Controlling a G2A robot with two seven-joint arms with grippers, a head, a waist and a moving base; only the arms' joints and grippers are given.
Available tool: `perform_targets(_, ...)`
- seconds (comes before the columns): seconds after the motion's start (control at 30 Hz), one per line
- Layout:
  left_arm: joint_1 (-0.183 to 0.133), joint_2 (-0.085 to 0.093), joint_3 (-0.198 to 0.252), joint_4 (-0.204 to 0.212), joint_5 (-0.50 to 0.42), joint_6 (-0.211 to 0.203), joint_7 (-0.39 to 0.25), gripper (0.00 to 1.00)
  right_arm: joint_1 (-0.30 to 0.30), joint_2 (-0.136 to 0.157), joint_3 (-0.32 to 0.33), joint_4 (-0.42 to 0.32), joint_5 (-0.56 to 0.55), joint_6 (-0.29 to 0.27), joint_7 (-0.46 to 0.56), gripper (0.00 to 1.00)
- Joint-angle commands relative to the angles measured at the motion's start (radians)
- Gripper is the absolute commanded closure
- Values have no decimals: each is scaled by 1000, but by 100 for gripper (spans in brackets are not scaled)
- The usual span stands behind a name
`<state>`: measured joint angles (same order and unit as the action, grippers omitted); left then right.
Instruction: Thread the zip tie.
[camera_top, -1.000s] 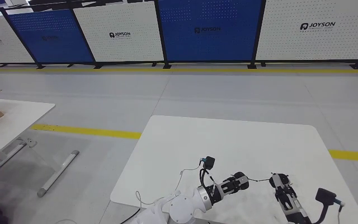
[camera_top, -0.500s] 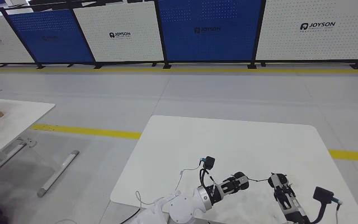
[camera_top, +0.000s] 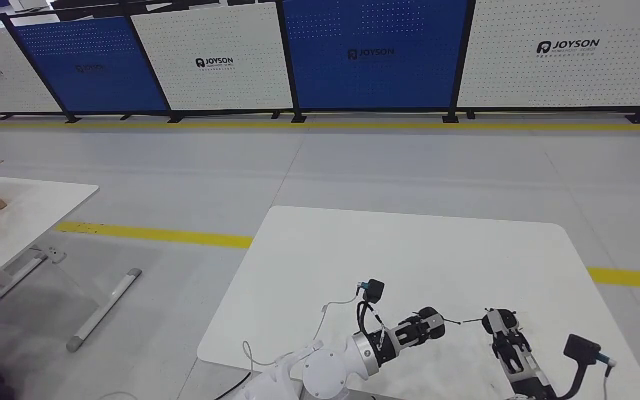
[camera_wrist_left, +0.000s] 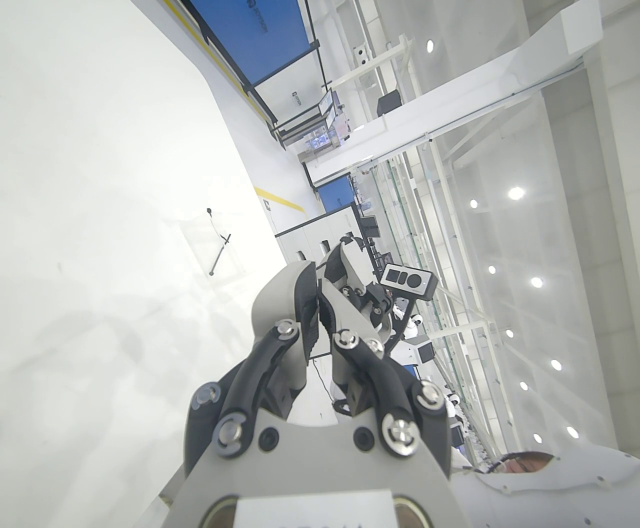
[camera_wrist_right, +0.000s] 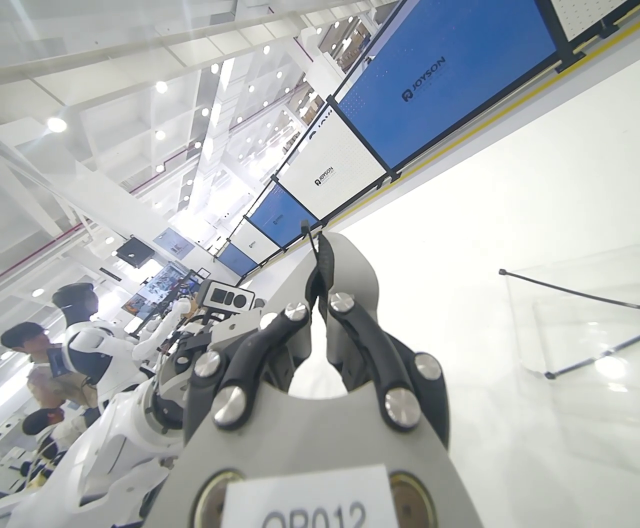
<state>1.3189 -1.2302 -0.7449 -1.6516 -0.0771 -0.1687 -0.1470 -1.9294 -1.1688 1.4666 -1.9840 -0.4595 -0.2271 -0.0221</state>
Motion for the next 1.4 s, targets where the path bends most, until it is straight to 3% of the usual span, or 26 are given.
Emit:
perform_targets(0.0, 0, 0, 0, 0, 0, 0, 0, 100, 0, 0, 0, 0, 0, 0, 0, 100)
perform_targets(0.3, 9, -4, -5, -9, 89, 50, 86, 100, 0, 0, 0, 0, 0, 0, 0, 100)
perform_targets(0.6, 9, -4, -5, -9, 89, 50, 84, 100, 0, 0, 0, 0, 0, 0, 0, 100)
perform_targets(0.83, 4, 1, -20, 15, 81, 55, -1, 100, 0, 0, 0, 0, 0, 0, 0, 100)
perform_targets(0.93, 11, 0, -29, 17, 57, 32, 1, 100, 0, 0, 0, 0, 0, 0, 0, 100)
perform_targets(1.23, 11, 0, -29, 17, 57, 32, 1, 100, 8, -1, -1, 12, -20, 7, -5, 100)
perform_targets(1.37, 11, 0, -29, 17, 57, 32, 1, 100, 12, -4, -10, 42, -34, -15, -27, 100)
